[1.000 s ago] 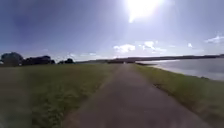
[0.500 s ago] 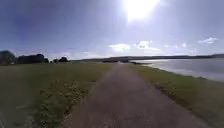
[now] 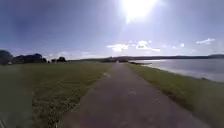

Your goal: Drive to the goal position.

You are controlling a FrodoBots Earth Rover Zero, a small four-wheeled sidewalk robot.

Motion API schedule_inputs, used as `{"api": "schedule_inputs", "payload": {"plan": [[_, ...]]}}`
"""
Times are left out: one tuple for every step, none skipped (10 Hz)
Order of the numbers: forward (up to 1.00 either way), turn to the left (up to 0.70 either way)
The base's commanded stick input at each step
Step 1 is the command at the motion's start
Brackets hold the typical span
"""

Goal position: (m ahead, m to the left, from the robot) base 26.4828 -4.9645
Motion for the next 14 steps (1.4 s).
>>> {"api": "schedule_inputs", "payload": {"plan": [[0.7,0.05],[0.7,0.05],[0.7,0.05],[0.7,0.05],[0.7,0.05],[0.7,0.05],[0.7,0.05],[0.7,0.05],[0.7,0.05],[0.7,0.05],[0.7,0.05],[0.7,0.05],[0.7,0.05],[0.7,0.05]]}}
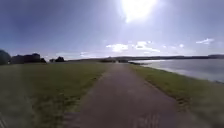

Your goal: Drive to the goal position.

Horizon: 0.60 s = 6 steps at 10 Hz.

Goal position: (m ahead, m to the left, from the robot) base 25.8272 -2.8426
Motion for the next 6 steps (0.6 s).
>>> {"api": "schedule_inputs", "payload": {"plan": [[0.7,0.05],[0.7,0.05],[0.7,0.05],[0.7,0.05],[0.7,0.05],[0.7,0.05]]}}
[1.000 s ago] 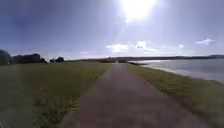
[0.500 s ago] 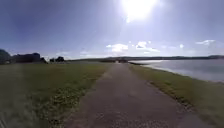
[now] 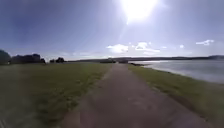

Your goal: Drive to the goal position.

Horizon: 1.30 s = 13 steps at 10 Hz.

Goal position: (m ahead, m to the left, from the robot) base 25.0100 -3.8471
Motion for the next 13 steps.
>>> {"api": "schedule_inputs", "payload": {"plan": [[0.7,0.05],[0.7,0.05],[0.7,0.05],[0.7,0.05],[0.7,0.05],[0.7,0.05],[0.7,0.05],[0.7,0.05],[0.7,0.05],[0.7,0.05],[0.7,0.05],[0.7,0.05],[0.7,0.05]]}}
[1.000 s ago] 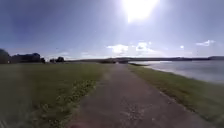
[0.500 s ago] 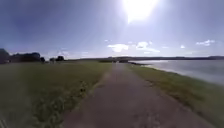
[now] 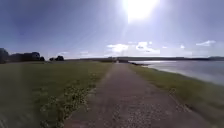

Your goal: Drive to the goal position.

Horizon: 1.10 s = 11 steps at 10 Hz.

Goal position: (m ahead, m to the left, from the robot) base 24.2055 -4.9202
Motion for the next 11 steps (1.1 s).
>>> {"api": "schedule_inputs", "payload": {"plan": [[0.7,0.05],[0.7,0.05],[0.7,0.05],[0.7,0.05],[0.7,0.05],[0.7,0.05],[0.7,0.05],[0.7,0.05],[0.7,0.05],[0.7,0.05],[0.7,0.05]]}}
